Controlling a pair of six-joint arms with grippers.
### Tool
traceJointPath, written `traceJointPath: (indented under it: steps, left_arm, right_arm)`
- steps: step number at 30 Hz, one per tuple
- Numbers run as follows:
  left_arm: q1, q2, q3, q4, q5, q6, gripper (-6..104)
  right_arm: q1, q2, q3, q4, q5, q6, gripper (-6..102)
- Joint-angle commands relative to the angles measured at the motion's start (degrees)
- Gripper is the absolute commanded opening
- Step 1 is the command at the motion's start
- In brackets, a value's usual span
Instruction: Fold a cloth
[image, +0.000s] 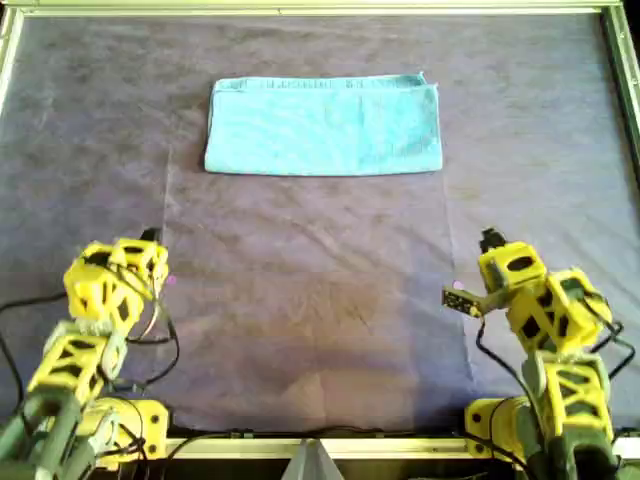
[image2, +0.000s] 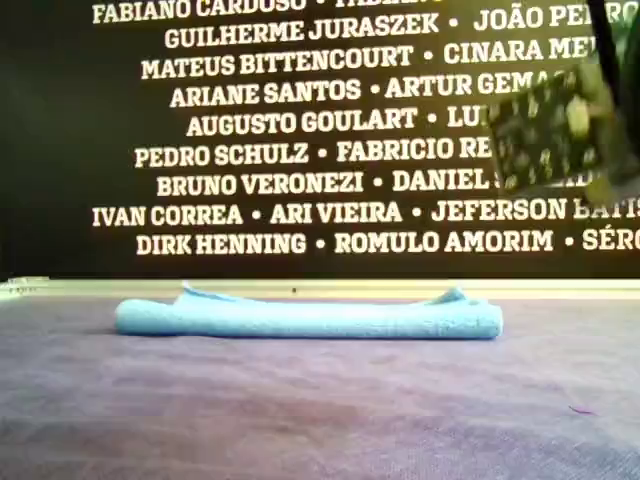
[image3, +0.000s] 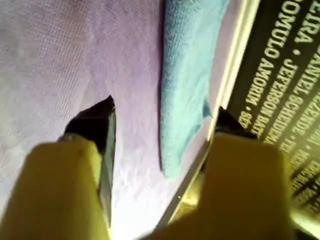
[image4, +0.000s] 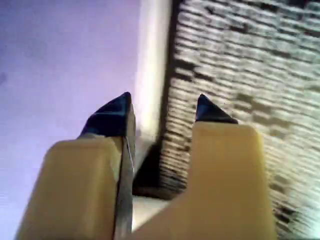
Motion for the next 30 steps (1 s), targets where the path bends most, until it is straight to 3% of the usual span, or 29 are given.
traceJointPath:
  steps: [1, 5, 9, 15, 20, 24, 30]
  left_arm:
    - [-1.58, -12.92, -11.51, -0.35, -0.26, 0.53, 71]
    - [-5.36, -29.27, -22.41, -0.35, -0.62, 0.53, 72]
    - [-7.73, -41.66, -33.49, -0.35, -0.70, 0.53, 80]
    - [-7.82, -53.17, -46.58, -0.35, -0.70, 0.53, 88]
    - [-7.82, -58.18, -54.14, -0.35, -0.70, 0.53, 88]
    - [-7.73, -61.35, -59.33, -0.35, -0.70, 0.53, 88]
    - [-7.82, -65.48, -65.21, -0.35, -0.70, 0.53, 88]
  right_arm:
    - [-0.09, -15.47, -16.08, 2.11, -0.18, 1.23, 51]
    - [-0.09, -33.93, -29.97, 2.11, -0.18, 1.58, 51]
    - [0.00, -48.25, -40.17, 2.11, -0.18, 1.58, 56]
    - [2.55, -63.90, -50.63, 2.20, 0.00, 0.88, 68]
    - [7.29, -69.79, -54.58, 1.14, 0.09, 0.79, 69]
    - [7.73, -71.37, -59.15, 1.14, 0.09, 1.41, 69]
    - [7.73, -71.46, -62.58, 2.29, 1.05, 0.79, 69]
